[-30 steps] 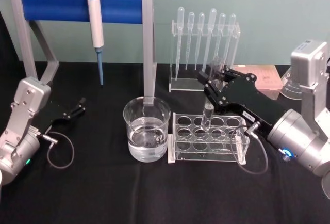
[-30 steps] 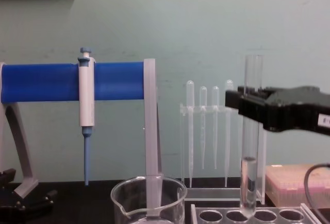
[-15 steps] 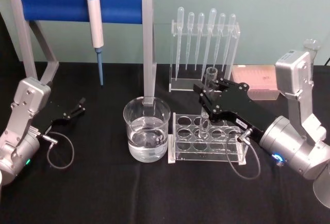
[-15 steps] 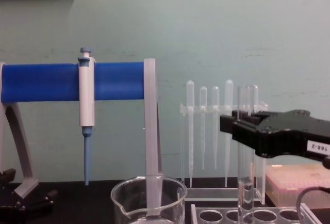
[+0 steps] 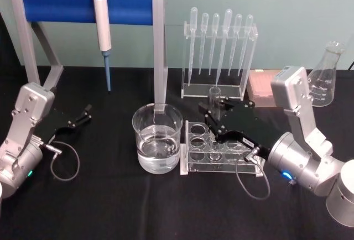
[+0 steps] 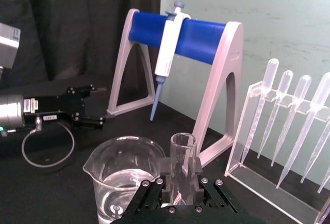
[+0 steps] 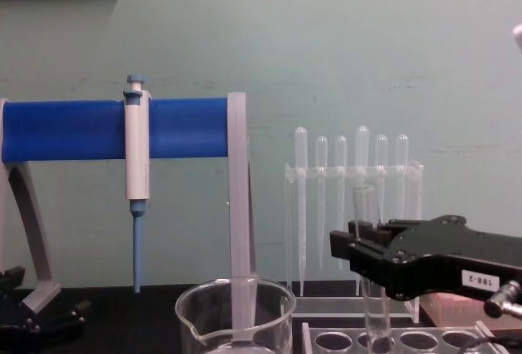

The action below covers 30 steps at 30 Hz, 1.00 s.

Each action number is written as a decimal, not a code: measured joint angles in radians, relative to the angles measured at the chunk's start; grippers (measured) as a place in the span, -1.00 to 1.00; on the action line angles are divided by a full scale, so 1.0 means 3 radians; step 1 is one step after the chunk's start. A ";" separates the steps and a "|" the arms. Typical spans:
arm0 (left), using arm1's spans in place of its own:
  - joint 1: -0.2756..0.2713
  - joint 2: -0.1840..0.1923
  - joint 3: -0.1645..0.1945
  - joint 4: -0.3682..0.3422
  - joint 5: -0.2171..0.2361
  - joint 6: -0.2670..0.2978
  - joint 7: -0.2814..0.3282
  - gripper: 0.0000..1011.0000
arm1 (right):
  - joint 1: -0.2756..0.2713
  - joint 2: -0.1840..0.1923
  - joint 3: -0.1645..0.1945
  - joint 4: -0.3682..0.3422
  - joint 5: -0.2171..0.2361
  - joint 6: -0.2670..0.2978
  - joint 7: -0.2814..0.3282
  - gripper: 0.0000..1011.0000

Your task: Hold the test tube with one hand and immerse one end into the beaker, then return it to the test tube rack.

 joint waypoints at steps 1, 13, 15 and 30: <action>0.0000 0.0000 0.0000 0.0000 0.0000 0.0000 0.0000 0.98 | 0.0011 -0.0003 -0.0010 0.0019 -0.0020 0.0006 0.0006 -0.55; 0.0000 0.0000 0.0000 0.0000 0.0000 0.0000 0.0000 0.98 | 0.0058 -0.0015 -0.0056 0.0088 -0.0147 0.0076 0.0033 -0.36; 0.0000 0.0000 0.0000 0.0000 0.0000 0.0000 0.0000 0.98 | 0.0052 -0.0010 -0.0055 0.0077 -0.0157 0.0093 0.0033 -0.27; 0.0000 0.0000 0.0000 0.0000 0.0000 0.0000 0.0000 0.98 | -0.0700 0.0246 0.0465 -0.0452 0.0058 0.0137 -0.0146 0.73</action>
